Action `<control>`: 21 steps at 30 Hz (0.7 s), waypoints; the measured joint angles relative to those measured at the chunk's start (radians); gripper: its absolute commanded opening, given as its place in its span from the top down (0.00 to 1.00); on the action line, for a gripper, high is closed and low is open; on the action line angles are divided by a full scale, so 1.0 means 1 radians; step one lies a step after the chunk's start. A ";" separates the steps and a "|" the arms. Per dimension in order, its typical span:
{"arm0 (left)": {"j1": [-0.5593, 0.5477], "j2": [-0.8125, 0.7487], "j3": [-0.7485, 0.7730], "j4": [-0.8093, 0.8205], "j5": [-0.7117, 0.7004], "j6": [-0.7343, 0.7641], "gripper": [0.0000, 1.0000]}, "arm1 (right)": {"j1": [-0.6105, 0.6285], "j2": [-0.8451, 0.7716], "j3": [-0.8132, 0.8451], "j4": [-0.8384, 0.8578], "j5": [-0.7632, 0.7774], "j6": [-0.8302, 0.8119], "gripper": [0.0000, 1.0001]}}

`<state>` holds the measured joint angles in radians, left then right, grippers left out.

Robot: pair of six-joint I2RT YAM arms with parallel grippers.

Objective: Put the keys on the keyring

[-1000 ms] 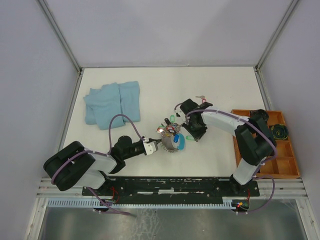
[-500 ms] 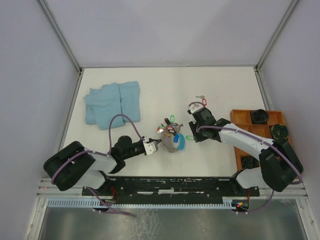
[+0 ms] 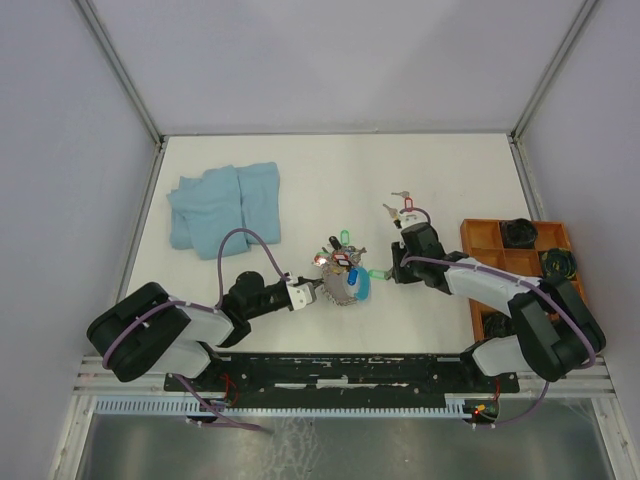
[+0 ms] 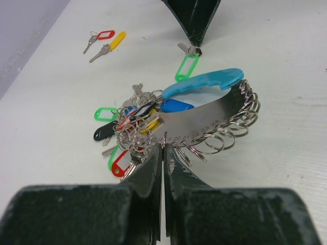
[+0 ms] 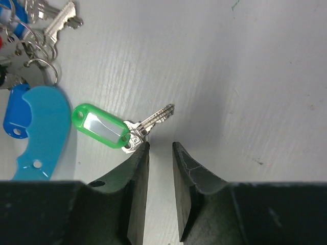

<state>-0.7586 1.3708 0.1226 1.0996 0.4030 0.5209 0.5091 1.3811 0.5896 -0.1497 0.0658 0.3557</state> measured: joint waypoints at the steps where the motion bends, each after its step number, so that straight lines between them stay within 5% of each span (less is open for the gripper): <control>1: 0.000 0.000 0.000 0.000 0.000 0.000 0.97 | -0.004 0.004 -0.002 0.017 -0.009 0.004 0.68; 21: 0.000 0.000 0.000 -0.011 0.001 0.000 0.97 | -0.052 -0.010 -0.031 0.112 -0.203 -0.012 0.65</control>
<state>-0.7586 1.3708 0.1226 1.0889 0.4038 0.5209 0.4568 1.3708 0.5587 -0.0376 -0.1371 0.3439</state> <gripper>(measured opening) 0.043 0.346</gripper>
